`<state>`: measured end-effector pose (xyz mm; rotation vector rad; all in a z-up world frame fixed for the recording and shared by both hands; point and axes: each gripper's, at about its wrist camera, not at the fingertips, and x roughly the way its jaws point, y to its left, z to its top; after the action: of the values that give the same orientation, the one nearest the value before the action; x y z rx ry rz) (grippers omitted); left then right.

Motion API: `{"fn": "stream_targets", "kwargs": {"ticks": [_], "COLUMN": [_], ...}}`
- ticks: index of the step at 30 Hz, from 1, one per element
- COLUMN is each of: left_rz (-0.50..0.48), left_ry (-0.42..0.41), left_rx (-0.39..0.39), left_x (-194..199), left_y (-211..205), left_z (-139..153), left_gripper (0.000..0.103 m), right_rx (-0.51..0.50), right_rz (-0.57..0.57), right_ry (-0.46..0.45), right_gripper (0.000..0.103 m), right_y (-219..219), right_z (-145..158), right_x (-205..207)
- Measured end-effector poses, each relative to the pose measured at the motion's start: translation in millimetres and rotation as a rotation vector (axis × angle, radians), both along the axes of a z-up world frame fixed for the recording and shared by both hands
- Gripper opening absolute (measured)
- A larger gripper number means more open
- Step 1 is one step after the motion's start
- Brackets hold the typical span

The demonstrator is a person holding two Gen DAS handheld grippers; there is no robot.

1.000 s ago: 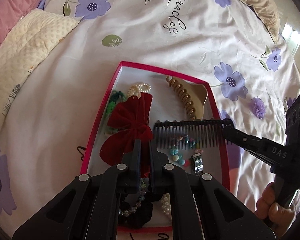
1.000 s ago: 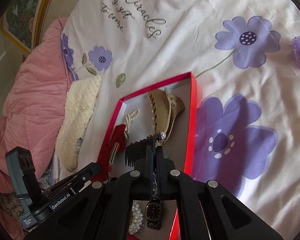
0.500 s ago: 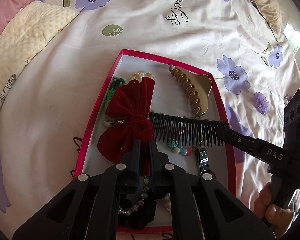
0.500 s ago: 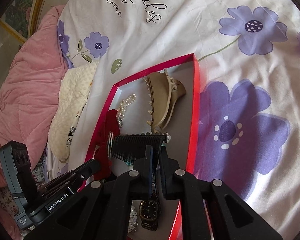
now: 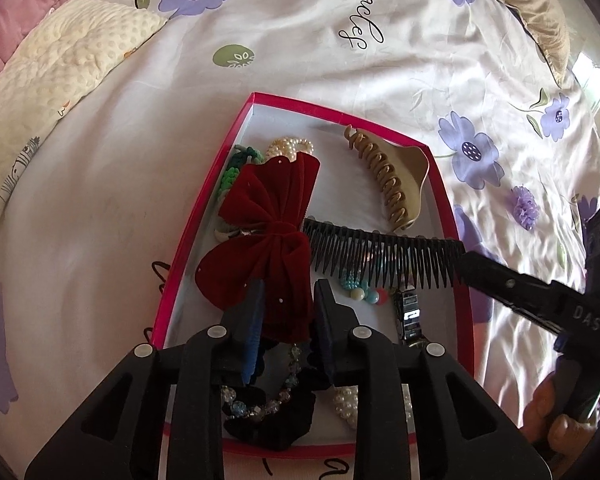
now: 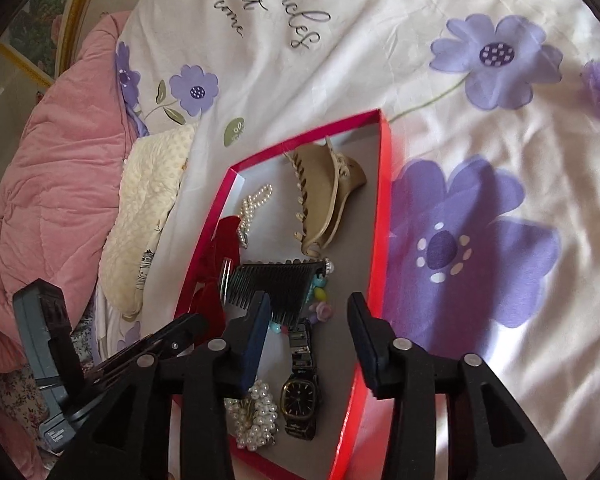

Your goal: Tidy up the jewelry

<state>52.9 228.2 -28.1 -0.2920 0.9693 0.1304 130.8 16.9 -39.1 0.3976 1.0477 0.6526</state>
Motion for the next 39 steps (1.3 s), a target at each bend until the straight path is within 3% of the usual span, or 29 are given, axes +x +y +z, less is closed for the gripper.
{"fn": "stream_targets", "kwargs": {"ticks": [3,7,8,16,22,33,39], "left_rz": [0.002,0.015,0.019,0.064,0.114,0.175,0.184], "left_ry": [-0.001,-0.026,-0.029,-0.039,-0.059,-0.052,-0.044], "left_rx": [-0.003,-0.01,-0.008,-0.042,-0.093,-0.155,-0.113], "left_x": [-2.4,-11.1,-13.4,-39.6,-68.0,-107.4,-121.8], "left_y": [-1.7,-2.3,-2.6,0.5,3.9,10.6,6.5], "left_z": [1.0,9.0,10.7,18.2,19.3,11.2,8.1], "left_gripper": [0.031,0.057,0.064,0.086,0.089,0.096,0.097], "right_rx": [-0.005,0.011,0.018,0.134,0.232,0.308,0.277], "right_rz": [-0.009,-0.015,-0.017,-0.033,-0.073,-0.087,-0.063], "right_ry": [-0.012,-0.004,-0.004,0.036,0.067,0.096,0.094], "right_gripper": [0.044,0.045,0.047,0.071,0.088,0.091,0.094], "right_y": [-3.3,-8.4,-9.3,-28.2,-49.2,-62.9,-63.6], "right_z": [3.7,5.9,6.8,7.5,5.6,-5.6,-5.9], "right_x": [-1.4,-3.7,-4.7,-16.9,-32.0,-57.4,-68.0]}}
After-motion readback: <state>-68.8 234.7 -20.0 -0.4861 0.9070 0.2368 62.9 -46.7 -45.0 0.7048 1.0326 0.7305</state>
